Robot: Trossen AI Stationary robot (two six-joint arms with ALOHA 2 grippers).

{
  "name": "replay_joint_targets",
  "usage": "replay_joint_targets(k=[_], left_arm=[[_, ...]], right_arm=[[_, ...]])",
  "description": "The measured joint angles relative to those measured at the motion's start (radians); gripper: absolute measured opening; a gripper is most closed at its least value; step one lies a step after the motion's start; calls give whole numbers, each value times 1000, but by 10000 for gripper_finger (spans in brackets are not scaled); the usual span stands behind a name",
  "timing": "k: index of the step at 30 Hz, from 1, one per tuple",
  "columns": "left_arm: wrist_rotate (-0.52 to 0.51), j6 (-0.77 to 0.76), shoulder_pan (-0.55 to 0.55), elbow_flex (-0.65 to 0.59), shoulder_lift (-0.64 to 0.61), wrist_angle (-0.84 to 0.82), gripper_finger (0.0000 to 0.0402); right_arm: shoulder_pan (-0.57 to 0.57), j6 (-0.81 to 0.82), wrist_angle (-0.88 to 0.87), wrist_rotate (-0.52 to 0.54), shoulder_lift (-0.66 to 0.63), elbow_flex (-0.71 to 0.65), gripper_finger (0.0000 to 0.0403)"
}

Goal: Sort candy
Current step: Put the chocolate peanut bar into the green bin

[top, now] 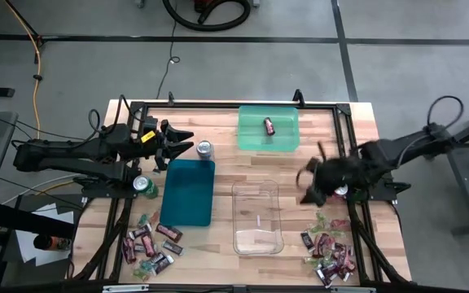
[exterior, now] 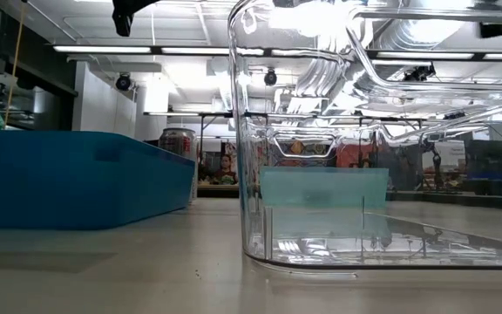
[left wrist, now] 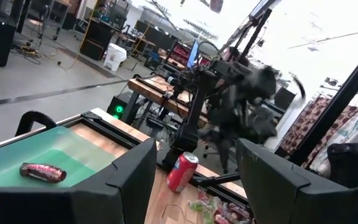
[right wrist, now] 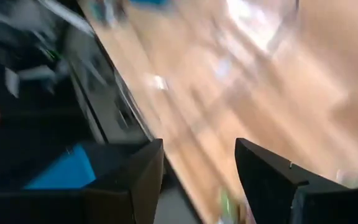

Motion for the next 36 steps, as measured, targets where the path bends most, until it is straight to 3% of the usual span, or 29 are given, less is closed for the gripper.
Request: replay_joint_targets(k=[8,14,24,36], left_arm=[[0,0,0,0,0,0,206],[0,0,0,0,0,0,206],[0,0,0,0,0,0,206],[0,0,0,0,0,-1,206]], right_arm=[[300,446,-2,-166,218,0,195],[422,776,-3,-114,387,0,195],[425,961,26,-50,561,0,174],[425,1005,18,-47,671,0,113]])
